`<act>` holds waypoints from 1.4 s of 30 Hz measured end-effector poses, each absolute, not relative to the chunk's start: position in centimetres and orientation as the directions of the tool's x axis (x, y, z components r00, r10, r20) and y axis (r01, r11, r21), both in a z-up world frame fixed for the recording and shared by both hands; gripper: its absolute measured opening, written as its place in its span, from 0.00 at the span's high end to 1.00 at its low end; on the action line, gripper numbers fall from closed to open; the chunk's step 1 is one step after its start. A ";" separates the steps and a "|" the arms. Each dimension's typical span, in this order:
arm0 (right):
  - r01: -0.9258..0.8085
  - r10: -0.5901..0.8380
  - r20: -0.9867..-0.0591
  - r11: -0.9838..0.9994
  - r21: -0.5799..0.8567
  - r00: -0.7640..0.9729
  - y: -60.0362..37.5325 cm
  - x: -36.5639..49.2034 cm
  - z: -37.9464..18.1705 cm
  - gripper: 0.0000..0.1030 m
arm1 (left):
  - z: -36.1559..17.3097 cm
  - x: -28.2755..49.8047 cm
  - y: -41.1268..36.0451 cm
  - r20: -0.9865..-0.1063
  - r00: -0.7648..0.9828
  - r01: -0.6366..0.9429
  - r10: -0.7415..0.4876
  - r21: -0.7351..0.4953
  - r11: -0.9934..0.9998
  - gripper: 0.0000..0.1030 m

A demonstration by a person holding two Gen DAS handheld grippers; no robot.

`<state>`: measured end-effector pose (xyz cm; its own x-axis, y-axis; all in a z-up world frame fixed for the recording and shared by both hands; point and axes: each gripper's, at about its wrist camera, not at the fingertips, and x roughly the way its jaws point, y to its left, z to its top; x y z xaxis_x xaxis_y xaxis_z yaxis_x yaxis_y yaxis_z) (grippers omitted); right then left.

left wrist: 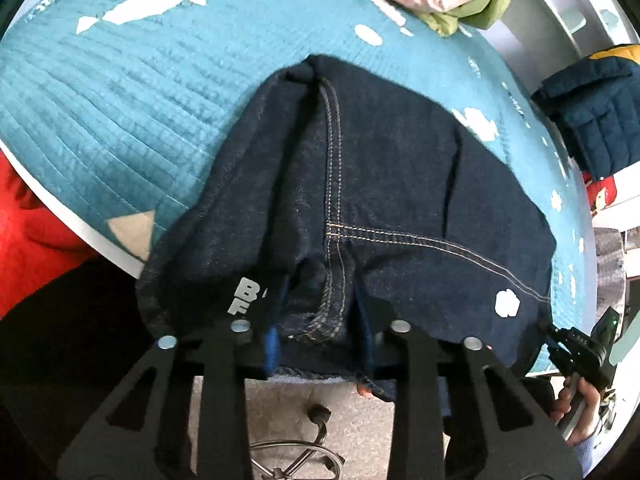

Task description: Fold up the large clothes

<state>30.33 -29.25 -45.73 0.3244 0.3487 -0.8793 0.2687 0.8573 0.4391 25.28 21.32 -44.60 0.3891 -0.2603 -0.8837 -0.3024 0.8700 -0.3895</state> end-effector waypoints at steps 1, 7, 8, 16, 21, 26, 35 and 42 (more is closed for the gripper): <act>0.249 0.353 -0.872 0.861 0.445 0.338 -29.2 30.0 -44.8 0.83 | -44.0 24.9 21.2 -0.882 0.399 -0.283 -0.252 -0.380 0.881 0.74; 0.224 0.422 -0.834 0.828 0.514 0.355 -30.5 26.9 -41.7 0.84 | -42.5 22.8 20.9 -0.885 0.396 -0.212 -0.245 -0.348 0.913 0.75; 0.240 0.435 -0.832 0.816 0.526 0.344 -30.8 26.4 -42.0 0.84 | -43.3 22.5 21.0 -0.893 0.374 -0.220 -0.251 -0.348 0.911 0.75; 0.239 0.330 -0.908 0.889 0.391 0.258 -29.2 26.7 -43.5 0.64 | -43.8 21.2 22.9 -0.807 0.475 -0.257 -0.351 -0.509 0.821 0.20; 0.124 0.150 -0.922 0.971 0.206 0.356 -25.5 25.9 -39.4 0.61 | -43.3 19.4 25.4 -0.815 0.527 -0.347 -0.243 -0.467 0.814 0.18; -0.052 0.148 -0.866 0.989 0.140 0.478 -18.4 26.4 -37.1 0.64 | -46.4 18.9 26.2 -0.851 0.461 -0.445 -0.251 -0.466 0.765 0.18; -0.052 -0.007 -0.749 0.997 -0.055 0.663 -13.3 25.4 -33.0 0.64 | -50.7 18.5 25.7 -0.825 0.454 -0.513 -0.338 -0.552 0.658 0.15; -0.218 0.250 -0.750 0.965 0.144 0.612 -10.8 26.5 -33.2 0.72 | -52.2 19.6 25.3 -0.814 0.439 -0.502 -0.379 -0.573 0.648 0.15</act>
